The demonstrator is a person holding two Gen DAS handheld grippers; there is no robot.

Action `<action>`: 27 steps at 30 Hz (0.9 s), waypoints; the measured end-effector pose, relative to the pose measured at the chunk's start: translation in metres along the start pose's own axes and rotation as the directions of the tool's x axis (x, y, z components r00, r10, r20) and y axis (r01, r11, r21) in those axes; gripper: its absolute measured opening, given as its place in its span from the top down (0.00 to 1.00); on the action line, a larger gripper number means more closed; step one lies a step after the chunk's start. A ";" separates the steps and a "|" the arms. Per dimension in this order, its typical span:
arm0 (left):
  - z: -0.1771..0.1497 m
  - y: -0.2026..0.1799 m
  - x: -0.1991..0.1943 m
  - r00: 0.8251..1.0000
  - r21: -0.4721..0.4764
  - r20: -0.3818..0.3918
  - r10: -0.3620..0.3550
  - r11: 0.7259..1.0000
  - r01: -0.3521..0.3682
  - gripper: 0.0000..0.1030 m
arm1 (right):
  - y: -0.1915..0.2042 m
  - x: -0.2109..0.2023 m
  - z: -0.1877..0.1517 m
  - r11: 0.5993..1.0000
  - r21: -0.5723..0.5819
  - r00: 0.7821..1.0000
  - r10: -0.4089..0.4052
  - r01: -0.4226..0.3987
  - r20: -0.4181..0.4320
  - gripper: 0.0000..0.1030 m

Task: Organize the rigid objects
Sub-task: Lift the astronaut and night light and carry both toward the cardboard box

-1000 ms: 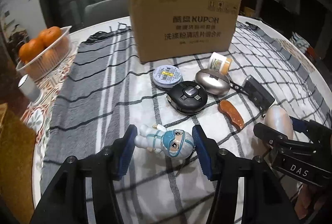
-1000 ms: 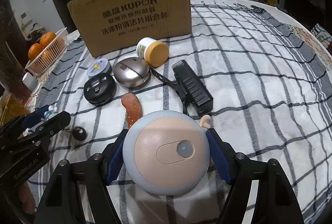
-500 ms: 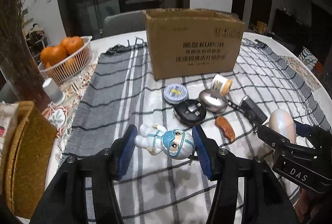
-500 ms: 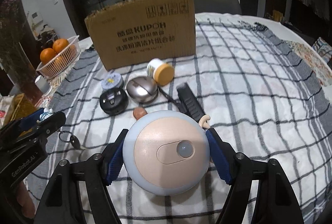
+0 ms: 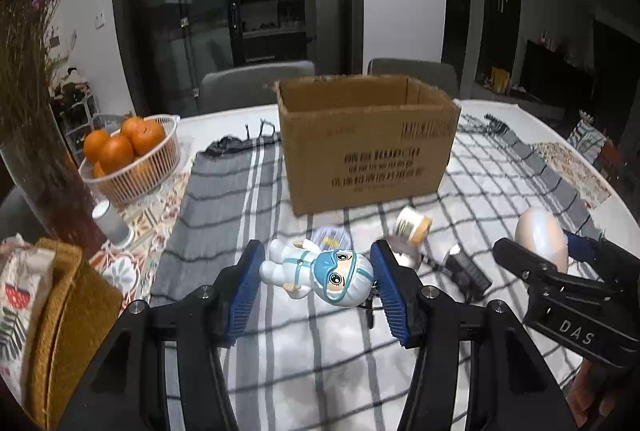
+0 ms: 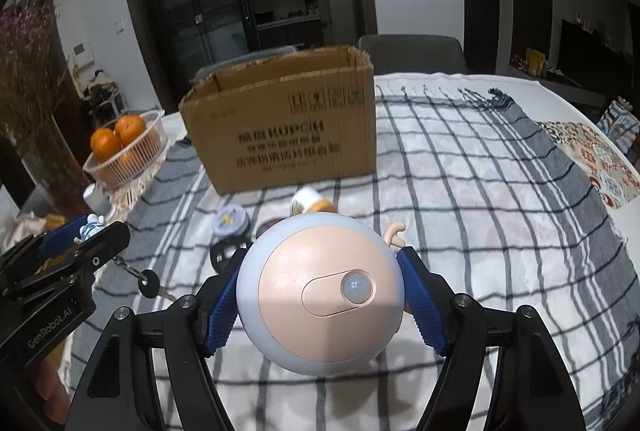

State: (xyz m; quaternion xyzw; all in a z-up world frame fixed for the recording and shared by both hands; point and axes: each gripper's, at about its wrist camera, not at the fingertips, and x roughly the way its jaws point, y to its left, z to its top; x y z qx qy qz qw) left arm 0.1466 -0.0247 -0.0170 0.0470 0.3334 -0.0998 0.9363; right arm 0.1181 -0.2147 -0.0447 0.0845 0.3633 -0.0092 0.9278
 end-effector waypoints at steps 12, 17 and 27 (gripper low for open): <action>0.054 0.000 0.004 0.999 -0.004 0.049 -0.015 1.000 0.016 0.47 | -0.002 0.004 0.055 1.000 0.004 1.000 0.005 -0.005 0.029 0.28; 0.074 0.000 0.007 0.998 0.005 0.062 -0.021 1.000 0.020 0.47 | 0.000 0.003 0.077 1.000 -0.010 0.999 0.009 -0.009 0.052 0.28; 0.111 0.001 0.014 0.997 0.015 0.064 -0.046 0.999 0.045 0.47 | 0.003 0.009 0.116 0.999 -0.037 0.998 0.039 -0.037 0.058 0.28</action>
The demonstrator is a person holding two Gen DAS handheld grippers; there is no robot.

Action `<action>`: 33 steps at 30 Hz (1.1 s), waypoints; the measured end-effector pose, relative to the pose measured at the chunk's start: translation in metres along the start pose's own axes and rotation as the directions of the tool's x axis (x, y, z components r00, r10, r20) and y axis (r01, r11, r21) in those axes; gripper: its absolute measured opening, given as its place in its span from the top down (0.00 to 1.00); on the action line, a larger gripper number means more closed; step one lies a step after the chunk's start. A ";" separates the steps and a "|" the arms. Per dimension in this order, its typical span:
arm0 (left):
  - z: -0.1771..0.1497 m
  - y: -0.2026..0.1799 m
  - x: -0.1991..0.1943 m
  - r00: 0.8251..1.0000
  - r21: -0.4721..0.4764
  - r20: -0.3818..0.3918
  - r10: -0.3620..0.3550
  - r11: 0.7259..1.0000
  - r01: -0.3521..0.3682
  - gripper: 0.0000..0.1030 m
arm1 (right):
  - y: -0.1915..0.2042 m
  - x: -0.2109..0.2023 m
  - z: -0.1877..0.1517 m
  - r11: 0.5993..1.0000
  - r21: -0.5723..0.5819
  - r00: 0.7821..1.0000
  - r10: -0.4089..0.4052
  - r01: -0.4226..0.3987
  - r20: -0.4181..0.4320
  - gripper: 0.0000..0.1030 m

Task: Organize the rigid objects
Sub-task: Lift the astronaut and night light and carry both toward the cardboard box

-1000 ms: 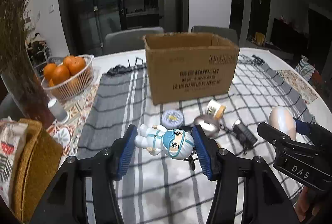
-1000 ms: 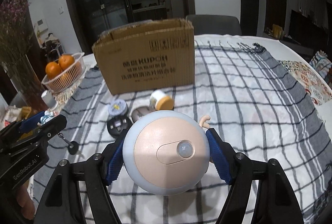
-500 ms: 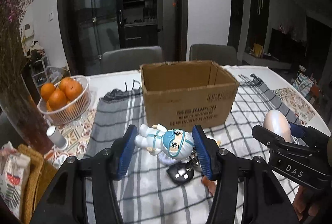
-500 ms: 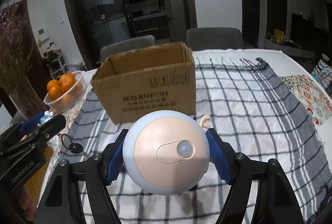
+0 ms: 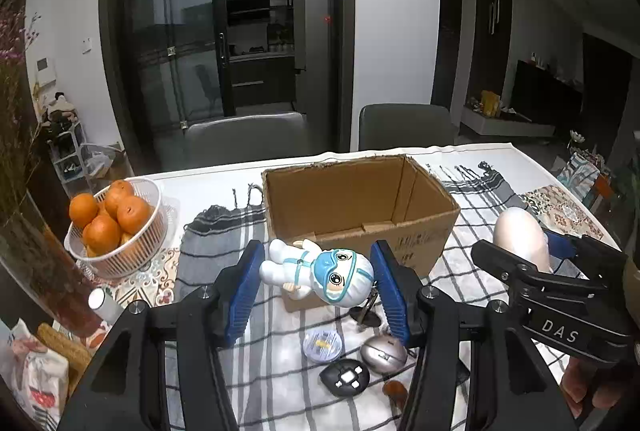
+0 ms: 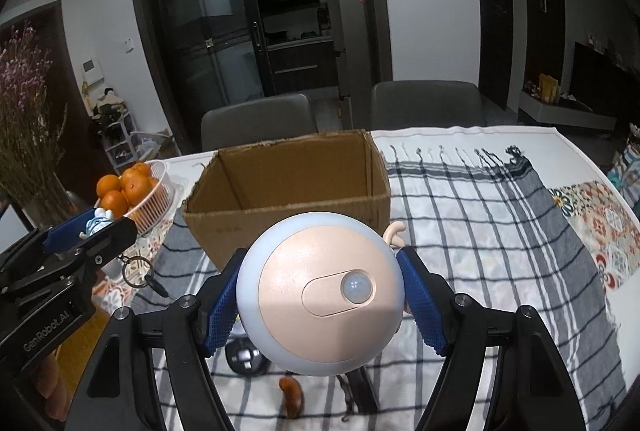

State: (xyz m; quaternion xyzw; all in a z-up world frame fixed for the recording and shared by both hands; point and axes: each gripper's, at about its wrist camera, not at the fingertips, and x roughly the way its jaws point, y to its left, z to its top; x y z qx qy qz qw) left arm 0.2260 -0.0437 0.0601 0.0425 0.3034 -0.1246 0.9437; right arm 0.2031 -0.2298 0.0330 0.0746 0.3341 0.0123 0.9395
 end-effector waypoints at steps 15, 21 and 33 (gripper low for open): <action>0.057 0.002 0.035 0.998 0.019 -0.055 -0.026 0.999 0.027 0.47 | 0.000 0.033 0.059 0.999 -0.025 0.998 0.037 -0.038 -0.051 0.28; 0.074 0.004 0.058 0.995 0.023 -0.095 -0.020 0.999 0.022 0.47 | -0.003 0.059 0.081 0.998 -0.024 0.992 0.052 -0.055 -0.114 0.28; 0.089 0.015 0.115 0.974 -0.006 -0.226 -0.021 1.000 0.020 0.47 | -0.007 0.113 0.103 0.997 -0.055 0.968 0.047 -0.063 -0.246 0.28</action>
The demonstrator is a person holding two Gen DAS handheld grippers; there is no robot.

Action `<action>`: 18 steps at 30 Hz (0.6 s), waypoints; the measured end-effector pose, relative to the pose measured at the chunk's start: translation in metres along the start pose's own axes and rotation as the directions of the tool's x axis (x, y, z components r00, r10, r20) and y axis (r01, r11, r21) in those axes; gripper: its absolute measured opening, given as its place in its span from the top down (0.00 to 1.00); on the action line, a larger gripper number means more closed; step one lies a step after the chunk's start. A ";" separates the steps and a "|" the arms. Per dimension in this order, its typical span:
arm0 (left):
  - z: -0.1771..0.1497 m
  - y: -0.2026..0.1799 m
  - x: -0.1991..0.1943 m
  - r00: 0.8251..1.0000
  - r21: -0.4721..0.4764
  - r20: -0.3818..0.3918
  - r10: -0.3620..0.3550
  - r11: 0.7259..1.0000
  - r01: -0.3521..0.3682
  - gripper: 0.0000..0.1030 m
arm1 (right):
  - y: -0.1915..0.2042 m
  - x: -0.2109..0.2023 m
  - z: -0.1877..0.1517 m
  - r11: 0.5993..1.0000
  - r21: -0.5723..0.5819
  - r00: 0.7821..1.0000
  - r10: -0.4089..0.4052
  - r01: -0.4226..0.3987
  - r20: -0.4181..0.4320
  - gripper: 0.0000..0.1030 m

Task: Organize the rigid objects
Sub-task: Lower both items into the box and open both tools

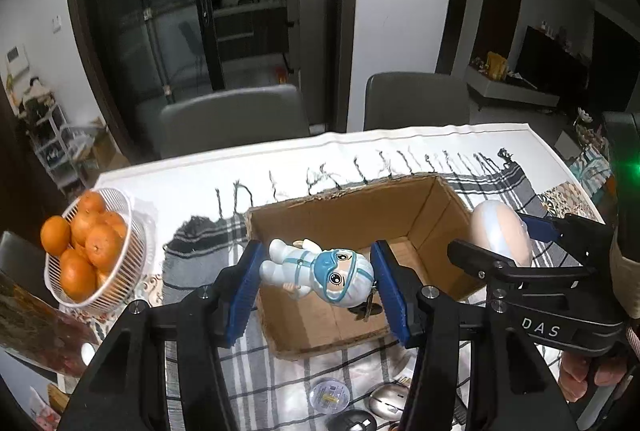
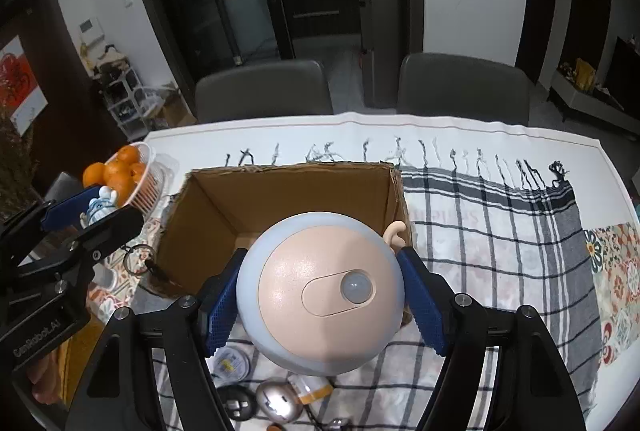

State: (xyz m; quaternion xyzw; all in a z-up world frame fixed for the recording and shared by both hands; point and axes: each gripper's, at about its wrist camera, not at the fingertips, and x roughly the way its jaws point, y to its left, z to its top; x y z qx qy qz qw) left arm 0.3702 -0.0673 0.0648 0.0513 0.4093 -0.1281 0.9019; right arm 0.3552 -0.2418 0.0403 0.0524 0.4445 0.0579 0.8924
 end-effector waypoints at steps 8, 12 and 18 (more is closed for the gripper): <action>0.005 0.012 0.036 0.996 -0.051 -0.088 0.012 0.999 -0.016 0.47 | -0.002 0.037 0.021 0.999 -0.048 0.996 -0.012 0.008 -0.089 0.28; 0.004 0.016 0.049 0.993 -0.073 -0.121 0.007 0.997 -0.016 0.47 | -0.001 0.049 0.025 0.998 -0.066 0.994 -0.021 0.013 -0.110 0.28; 0.003 0.018 0.053 0.993 -0.092 -0.118 0.004 0.996 -0.015 0.39 | -0.004 0.057 0.030 0.998 -0.059 0.992 -0.029 0.022 -0.123 0.25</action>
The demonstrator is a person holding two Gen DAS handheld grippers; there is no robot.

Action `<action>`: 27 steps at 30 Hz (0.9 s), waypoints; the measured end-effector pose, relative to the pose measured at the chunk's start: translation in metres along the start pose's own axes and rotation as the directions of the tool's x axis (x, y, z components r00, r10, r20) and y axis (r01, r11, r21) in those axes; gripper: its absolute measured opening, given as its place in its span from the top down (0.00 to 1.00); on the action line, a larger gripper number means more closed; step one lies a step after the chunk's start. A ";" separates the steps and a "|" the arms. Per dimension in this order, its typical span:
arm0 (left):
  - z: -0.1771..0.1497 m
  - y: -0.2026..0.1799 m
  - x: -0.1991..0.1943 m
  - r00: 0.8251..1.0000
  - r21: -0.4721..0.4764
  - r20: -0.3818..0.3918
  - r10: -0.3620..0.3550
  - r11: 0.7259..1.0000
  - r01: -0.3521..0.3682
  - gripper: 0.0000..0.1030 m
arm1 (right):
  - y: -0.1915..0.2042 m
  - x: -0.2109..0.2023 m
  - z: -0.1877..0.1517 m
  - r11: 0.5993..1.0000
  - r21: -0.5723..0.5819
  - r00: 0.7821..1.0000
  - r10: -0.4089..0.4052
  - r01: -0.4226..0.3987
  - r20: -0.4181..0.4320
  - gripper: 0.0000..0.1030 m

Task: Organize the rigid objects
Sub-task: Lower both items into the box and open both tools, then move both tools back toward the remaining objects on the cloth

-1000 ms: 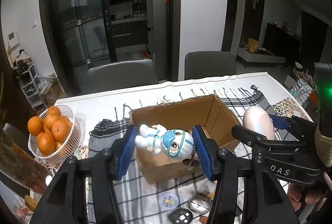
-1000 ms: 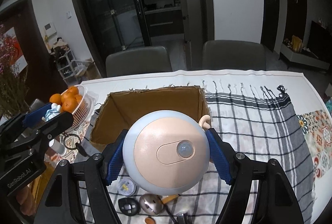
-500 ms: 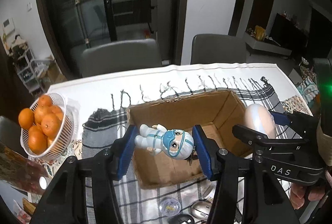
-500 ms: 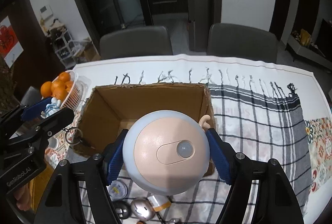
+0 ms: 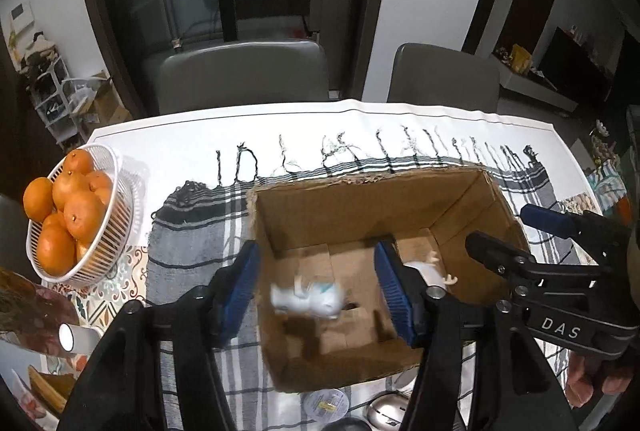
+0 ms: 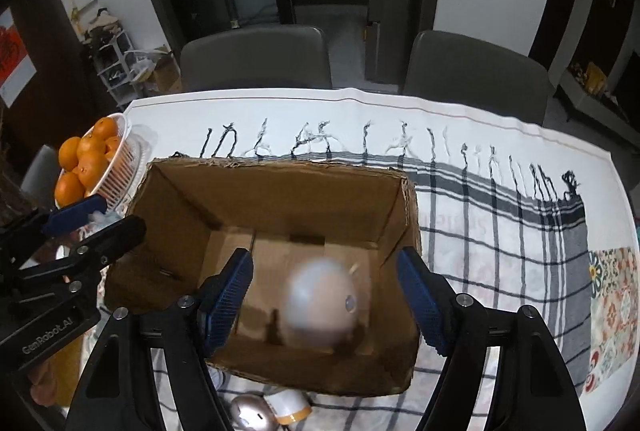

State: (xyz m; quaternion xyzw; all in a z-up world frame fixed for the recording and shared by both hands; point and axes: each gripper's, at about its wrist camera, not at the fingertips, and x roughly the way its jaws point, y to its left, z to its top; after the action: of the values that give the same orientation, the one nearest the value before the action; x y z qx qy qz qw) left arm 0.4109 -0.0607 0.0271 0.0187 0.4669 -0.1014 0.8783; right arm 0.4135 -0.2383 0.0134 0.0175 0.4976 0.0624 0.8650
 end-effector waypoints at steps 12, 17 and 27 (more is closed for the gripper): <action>-0.025 -0.001 -0.039 0.993 0.019 0.077 0.086 0.996 -0.088 0.28 | -0.001 -0.023 -0.020 0.998 0.011 0.998 -0.059 0.059 0.039 0.24; -0.041 0.001 -0.060 0.989 0.007 0.118 0.088 0.996 -0.090 0.26 | 0.006 -0.042 -0.034 0.997 -0.010 0.994 -0.082 0.083 0.065 0.24; -0.077 0.002 -0.088 0.988 -0.006 0.143 0.059 0.998 -0.059 0.26 | 0.023 -0.075 -0.071 0.995 -0.043 0.987 -0.084 0.090 0.140 0.24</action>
State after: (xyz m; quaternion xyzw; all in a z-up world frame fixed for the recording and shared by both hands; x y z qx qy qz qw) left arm 0.3004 -0.0343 0.0563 0.0244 0.4019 -0.0759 0.9122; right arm 0.3131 -0.2272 0.0438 -0.0212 0.4350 0.0353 0.8995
